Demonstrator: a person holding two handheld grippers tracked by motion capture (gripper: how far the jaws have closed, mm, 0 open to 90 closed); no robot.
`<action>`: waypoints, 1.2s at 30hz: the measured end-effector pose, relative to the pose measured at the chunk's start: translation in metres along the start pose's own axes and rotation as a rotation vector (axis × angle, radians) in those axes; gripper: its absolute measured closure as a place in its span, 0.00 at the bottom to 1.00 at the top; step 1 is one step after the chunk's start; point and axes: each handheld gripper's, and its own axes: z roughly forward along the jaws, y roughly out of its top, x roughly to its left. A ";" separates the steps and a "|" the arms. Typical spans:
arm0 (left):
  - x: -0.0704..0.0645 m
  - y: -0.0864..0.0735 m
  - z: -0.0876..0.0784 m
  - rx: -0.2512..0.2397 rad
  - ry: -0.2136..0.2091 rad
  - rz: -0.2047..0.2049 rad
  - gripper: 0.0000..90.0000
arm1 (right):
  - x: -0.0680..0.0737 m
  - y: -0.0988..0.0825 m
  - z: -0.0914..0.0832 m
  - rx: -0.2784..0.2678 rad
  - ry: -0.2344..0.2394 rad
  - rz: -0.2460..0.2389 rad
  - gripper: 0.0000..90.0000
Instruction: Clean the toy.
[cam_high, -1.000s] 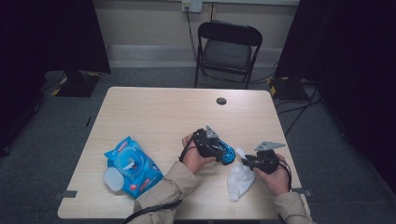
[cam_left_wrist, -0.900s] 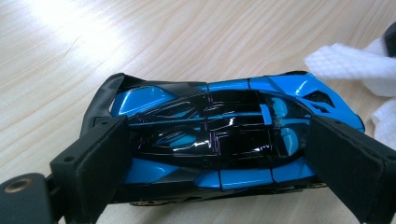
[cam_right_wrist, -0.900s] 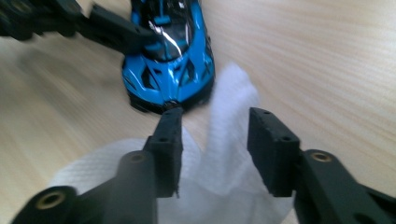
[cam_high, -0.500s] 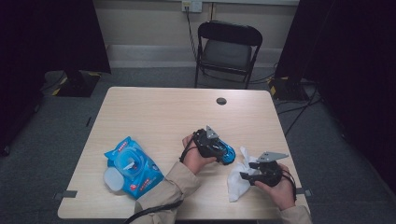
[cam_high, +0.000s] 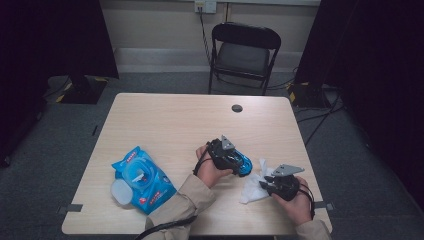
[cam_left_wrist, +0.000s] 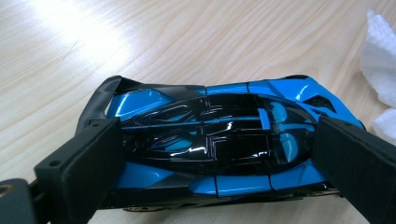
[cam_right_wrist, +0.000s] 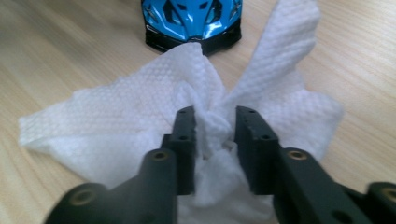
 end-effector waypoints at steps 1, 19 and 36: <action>0.000 0.000 0.000 -0.004 0.001 -0.001 0.02 | 0.000 0.000 0.000 0.002 -0.007 0.003 0.87; -0.003 0.001 0.002 -0.002 0.007 -0.005 0.00 | -0.041 0.038 0.029 -0.049 -0.046 0.173 0.96; -0.004 -0.001 0.002 -0.019 0.008 -0.010 0.00 | -0.023 0.035 0.045 -0.084 0.016 0.165 0.96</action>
